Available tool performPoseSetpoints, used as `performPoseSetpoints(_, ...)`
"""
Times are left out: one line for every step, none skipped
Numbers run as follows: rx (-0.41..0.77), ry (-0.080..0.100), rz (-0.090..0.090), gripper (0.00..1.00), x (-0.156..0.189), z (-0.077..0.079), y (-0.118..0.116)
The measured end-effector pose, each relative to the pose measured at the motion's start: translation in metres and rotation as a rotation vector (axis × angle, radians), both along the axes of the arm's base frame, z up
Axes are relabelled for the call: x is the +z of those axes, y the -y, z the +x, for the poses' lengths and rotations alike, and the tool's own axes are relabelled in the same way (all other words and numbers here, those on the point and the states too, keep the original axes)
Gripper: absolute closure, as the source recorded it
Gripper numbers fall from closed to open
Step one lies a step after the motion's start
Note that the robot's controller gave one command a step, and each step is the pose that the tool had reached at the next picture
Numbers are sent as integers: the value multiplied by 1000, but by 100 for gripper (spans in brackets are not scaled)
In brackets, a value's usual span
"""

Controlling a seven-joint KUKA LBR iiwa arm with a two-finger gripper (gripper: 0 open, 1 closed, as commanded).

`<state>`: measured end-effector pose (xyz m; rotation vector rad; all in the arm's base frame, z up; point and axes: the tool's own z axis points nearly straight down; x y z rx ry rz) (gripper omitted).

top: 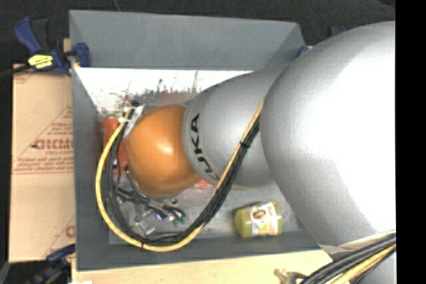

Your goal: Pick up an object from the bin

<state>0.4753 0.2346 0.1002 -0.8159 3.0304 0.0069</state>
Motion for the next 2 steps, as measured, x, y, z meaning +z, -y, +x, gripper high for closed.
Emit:
performPoseSetpoints(-517,21,7,0,-28,1,78)
performPoseSetpoints(161,32,10,100,-27,8,76)
